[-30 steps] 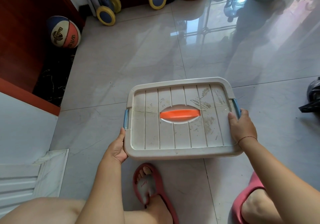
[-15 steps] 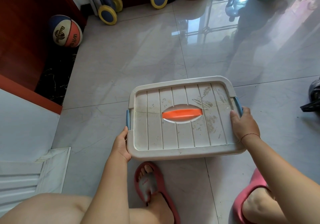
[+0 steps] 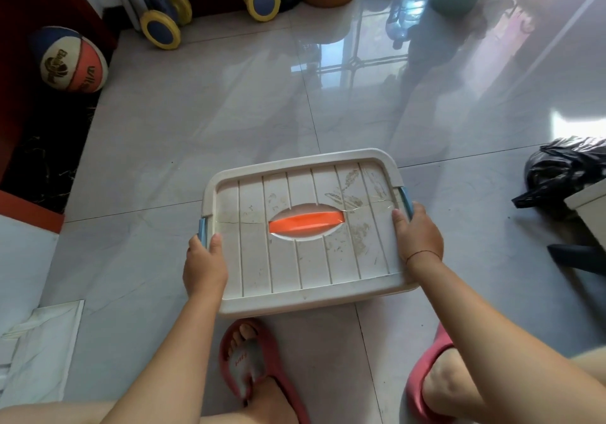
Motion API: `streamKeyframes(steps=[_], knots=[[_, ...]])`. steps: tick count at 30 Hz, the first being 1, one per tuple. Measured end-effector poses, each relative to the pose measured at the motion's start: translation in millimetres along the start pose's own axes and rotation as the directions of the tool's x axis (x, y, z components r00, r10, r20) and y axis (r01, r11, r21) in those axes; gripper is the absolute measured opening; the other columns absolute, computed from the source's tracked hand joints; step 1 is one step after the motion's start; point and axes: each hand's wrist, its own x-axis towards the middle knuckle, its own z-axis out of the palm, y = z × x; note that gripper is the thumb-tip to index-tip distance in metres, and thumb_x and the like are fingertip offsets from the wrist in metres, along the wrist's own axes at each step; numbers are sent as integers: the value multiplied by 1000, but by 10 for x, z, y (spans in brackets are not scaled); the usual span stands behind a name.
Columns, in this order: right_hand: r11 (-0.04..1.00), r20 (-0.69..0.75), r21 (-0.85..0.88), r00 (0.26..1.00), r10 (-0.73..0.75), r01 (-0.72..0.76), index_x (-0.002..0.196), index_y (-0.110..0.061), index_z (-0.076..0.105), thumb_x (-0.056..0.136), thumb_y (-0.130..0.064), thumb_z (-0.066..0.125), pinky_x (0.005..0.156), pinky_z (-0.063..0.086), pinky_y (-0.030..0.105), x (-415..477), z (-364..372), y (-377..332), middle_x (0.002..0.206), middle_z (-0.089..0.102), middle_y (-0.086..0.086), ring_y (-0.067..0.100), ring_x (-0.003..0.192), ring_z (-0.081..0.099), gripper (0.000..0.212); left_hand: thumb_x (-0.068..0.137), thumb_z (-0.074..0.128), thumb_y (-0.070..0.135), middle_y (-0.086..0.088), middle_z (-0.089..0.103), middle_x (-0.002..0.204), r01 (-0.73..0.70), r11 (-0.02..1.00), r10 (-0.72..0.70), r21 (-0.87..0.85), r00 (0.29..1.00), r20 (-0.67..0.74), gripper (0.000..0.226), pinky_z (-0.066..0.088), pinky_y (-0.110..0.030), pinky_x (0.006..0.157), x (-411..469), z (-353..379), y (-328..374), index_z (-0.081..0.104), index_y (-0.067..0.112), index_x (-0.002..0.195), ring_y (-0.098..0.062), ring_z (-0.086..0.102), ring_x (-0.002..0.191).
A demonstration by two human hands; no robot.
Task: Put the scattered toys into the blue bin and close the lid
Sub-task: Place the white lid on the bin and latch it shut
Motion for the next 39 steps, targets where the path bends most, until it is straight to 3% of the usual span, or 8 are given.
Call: streamKeyframes(steps=[7, 11, 15, 22, 27, 29, 33, 39], knots=[[994, 33, 2, 994, 107, -107, 140, -13, 30, 94, -43, 37, 99, 34, 48, -89, -3, -17, 138, 41, 17, 39, 121, 44, 55, 99, 30, 43, -24, 49, 128, 50, 998, -54, 24, 981, 185, 54, 42, -48, 89, 123, -84, 45, 30, 1, 133, -42, 51, 112], [957, -17, 235, 983, 181, -172, 137, -6, 39, 92, -27, 49, 99, 37, 41, -306, 45, 94, 137, 46, 19, 37, 122, 46, 51, 98, 30, 47, -24, 45, 135, 124, 979, -181, 163, 893, 411, 62, 41, -50, 97, 356, -235, 99, 20, 5, 141, -42, 47, 118], [881, 12, 430, 977, 212, -196, 117, -5, 59, 84, -30, 62, 92, 46, 39, -275, 19, 176, 116, 63, 18, 32, 104, 58, 42, 97, 33, 49, -23, 53, 122, 170, 973, -227, 155, 826, 516, 61, 52, -47, 86, 511, -313, 128, 25, 4, 138, -37, 58, 103], [924, -12, 351, 986, 165, -150, 132, -9, 49, 88, -33, 57, 98, 44, 41, -174, 59, 89, 128, 58, 14, 33, 115, 54, 51, 97, 33, 49, -22, 53, 122, 159, 970, -235, 185, 817, 527, 62, 52, -47, 85, 535, -311, 104, 21, 6, 140, -35, 59, 101], [974, -39, 221, 997, 61, -51, 135, -13, 46, 92, -36, 49, 93, 43, 41, -31, 100, -32, 126, 59, 15, 36, 113, 53, 49, 99, 35, 43, -14, 61, 101, 26, 944, -242, 328, 731, 638, 51, 54, -34, 74, 559, -563, 228, 42, 1, 127, -23, 62, 84], [990, -47, 142, 999, 1, 5, 134, -13, 46, 93, -36, 46, 88, 44, 40, 43, 139, -156, 123, 60, 17, 39, 110, 54, 47, 96, 45, 41, -16, 54, 123, -120, 899, -187, 422, 766, 615, 56, 49, -41, 93, 630, -664, 197, 34, 4, 136, -29, 57, 107], [990, -19, 2, 990, -137, 138, 136, -14, 43, 95, -33, 43, 85, 44, 41, 166, 266, -521, 121, 60, 22, 43, 106, 54, 45, 89, 47, 55, -6, 0, 160, -439, 710, 191, 551, 873, 449, 85, 19, -51, 112, 494, -781, 20, -4, 25, 150, -31, 11, 145], [947, 113, -108, 950, -292, 304, 131, -17, 46, 94, -35, 42, 83, 43, 42, 339, 616, -1211, 117, 60, 24, 43, 105, 54, 42, 93, 17, 60, 9, -18, 157, -272, 822, 173, 500, 956, 235, 68, -4, -51, 116, 137, -683, -662, -10, 31, 149, -21, -16, 145]])
